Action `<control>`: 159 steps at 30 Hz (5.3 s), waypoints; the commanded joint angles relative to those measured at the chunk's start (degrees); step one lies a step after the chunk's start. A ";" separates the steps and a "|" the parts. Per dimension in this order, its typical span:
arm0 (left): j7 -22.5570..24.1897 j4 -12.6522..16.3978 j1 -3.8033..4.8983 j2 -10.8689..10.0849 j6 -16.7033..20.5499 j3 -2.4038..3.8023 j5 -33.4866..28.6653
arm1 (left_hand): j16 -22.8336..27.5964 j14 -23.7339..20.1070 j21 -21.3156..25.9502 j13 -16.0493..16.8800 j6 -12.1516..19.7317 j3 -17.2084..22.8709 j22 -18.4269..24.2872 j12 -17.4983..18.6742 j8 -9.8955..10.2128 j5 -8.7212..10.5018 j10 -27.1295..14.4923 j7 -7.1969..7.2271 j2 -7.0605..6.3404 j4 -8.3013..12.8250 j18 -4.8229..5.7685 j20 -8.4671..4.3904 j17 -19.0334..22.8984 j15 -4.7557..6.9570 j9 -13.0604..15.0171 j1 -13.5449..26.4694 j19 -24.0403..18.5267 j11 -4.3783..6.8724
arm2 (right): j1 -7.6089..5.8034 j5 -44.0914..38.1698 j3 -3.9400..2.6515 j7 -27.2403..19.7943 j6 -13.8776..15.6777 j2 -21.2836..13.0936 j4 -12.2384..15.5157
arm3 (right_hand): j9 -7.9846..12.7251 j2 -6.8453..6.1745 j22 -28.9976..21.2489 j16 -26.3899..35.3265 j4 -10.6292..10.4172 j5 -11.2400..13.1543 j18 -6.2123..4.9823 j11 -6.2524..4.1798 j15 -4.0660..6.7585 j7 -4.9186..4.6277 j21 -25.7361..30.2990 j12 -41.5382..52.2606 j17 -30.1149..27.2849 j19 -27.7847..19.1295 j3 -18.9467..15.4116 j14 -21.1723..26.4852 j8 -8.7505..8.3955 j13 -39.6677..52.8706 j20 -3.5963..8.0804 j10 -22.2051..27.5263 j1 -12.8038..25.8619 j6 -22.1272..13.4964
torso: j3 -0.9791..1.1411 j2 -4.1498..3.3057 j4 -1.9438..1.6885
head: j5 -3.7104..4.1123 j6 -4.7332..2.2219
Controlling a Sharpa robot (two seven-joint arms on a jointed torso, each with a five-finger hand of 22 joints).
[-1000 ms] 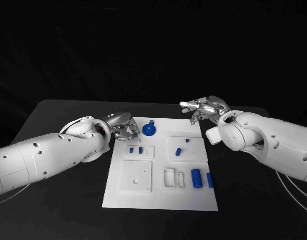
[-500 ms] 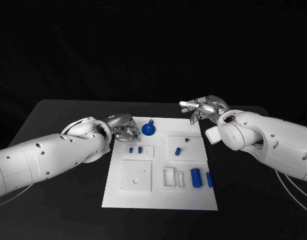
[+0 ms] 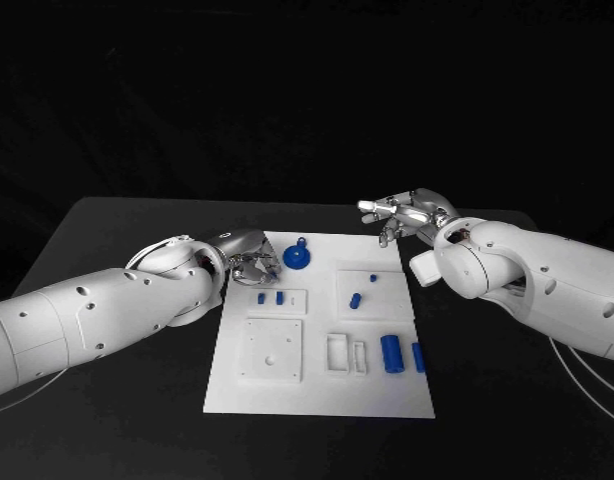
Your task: Assemble the parts on the task board
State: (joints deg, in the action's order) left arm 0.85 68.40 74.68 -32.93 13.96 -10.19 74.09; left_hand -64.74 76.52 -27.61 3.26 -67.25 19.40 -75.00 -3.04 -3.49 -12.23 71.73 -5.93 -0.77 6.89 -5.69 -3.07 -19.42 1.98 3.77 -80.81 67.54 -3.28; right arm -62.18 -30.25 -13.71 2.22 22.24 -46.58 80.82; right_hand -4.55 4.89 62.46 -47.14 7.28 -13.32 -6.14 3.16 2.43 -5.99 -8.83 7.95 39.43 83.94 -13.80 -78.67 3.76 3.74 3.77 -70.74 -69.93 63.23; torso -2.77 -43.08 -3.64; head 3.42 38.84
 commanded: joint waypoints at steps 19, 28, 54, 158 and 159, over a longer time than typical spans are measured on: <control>0.06 -0.81 -0.16 0.87 -1.88 -0.52 0.91 | 0.44 -0.13 -1.16 0.08 0.81 0.71 -1.22 -0.27 -0.06 -0.08 -0.64 -0.23 -0.13 0.72 -0.70 0.10 -0.21 -0.10 -0.08 -0.51 -0.97 -0.16 | 0.02 -0.44 -0.03 -0.33 -0.92 0.06 0.20 | -0.01 0.43 -0.10 -0.27 -0.01 0.21 -1.08 -0.16 -0.27 0.02 -0.38 -0.27 -0.13 1.76 0.03 0.07 -0.09 -0.09 -0.40 -0.30 -0.31 0.62 | 0.02 0.05 -0.02 | -0.04 -0.01; 0.26 -1.21 -0.40 1.52 -2.13 -0.61 0.94 | 0.44 -0.11 -1.34 0.08 0.78 0.74 -1.22 -0.27 -0.07 0.07 -0.64 -0.24 -0.17 0.89 -0.75 0.09 -0.25 -0.09 -0.08 -0.63 -1.00 -0.17 | 0.02 -0.44 -0.03 -0.36 -0.99 0.09 0.19 | -0.01 0.43 -0.10 -0.27 -0.01 0.21 -1.08 -0.16 -0.27 0.02 -0.38 -0.27 -0.13 1.76 0.03 0.07 -0.09 -0.09 -0.40 -0.30 -0.31 0.62 | 0.02 0.03 0.03 | -0.06 -0.07; 0.97 -1.01 -0.52 1.17 -3.86 -1.34 3.59 | 0.54 -0.21 -1.61 0.09 -0.35 0.01 -1.21 -0.28 -0.08 0.50 -0.25 -0.05 -0.32 1.56 -0.73 0.04 -0.31 -0.08 -0.07 -0.83 -1.21 -0.09 | 0.02 -0.43 -0.02 -0.31 -1.37 0.21 -0.16 | -0.02 0.46 -0.11 -0.28 -0.04 0.24 -1.07 -0.16 -0.27 0.04 -0.40 -0.29 -0.17 1.76 0.00 0.09 -0.08 -0.09 -0.39 -0.29 -0.31 0.73 | -0.02 0.07 -0.07 | 0.20 0.33; 16.24 5.81 1.32 -9.48 6.96 2.15 -52.82 | 60.94 -1.71 23.75 0.07 4.40 -6.12 23.05 -0.42 -0.26 1.34 -3.69 -1.31 -1.68 0.03 1.99 5.45 13.86 -5.55 -0.07 1.95 -8.21 -2.48 | 4.30 -75.96 1.77 13.37 -16.94 1.57 0.64 | 0.78 -14.87 2.19 -1.84 3.40 7.20 -1.93 0.51 -0.86 0.01 -5.08 -4.46 -1.30 2.12 44.13 -2.68 -0.16 -0.34 -0.96 0.80 0.45 2.54 | -0.12 0.03 -0.14 | 1.72 -0.70; 16.23 5.84 1.32 -9.48 6.93 2.15 -52.67 | 60.95 -1.78 23.75 0.07 4.44 -6.15 23.26 -0.42 -0.26 1.35 -3.74 -1.32 -1.69 0.02 1.99 5.48 13.88 -5.58 -0.07 1.96 -8.21 -2.49 | 4.31 -76.20 1.81 13.40 -16.59 1.63 0.59 | 0.78 -15.01 2.19 -1.84 3.28 7.73 -1.95 0.53 -0.87 0.01 -5.20 -4.46 -1.33 2.13 44.79 -2.69 -0.16 -0.34 -0.97 0.81 0.32 2.52 | -0.12 0.04 -0.12 | 1.71 -0.68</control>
State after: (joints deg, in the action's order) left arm 16.14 74.07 75.91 -42.46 21.06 -8.10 21.94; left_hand -4.15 75.12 -3.83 3.30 -63.05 13.68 -51.83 -3.78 -3.95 -10.67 68.48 -7.06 -2.69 6.91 -3.97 2.06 -5.61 -3.49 3.63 -79.27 59.17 -5.74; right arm -58.11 -103.74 -12.01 14.42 5.41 -45.01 81.51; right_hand -3.78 -9.59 64.70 -48.78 10.57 -5.80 -8.26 3.69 1.54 -5.75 -13.84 3.68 38.17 84.15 30.70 -81.07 3.76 3.29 3.15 -70.04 -69.46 65.76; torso -2.87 -43.05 -3.75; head 5.14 38.11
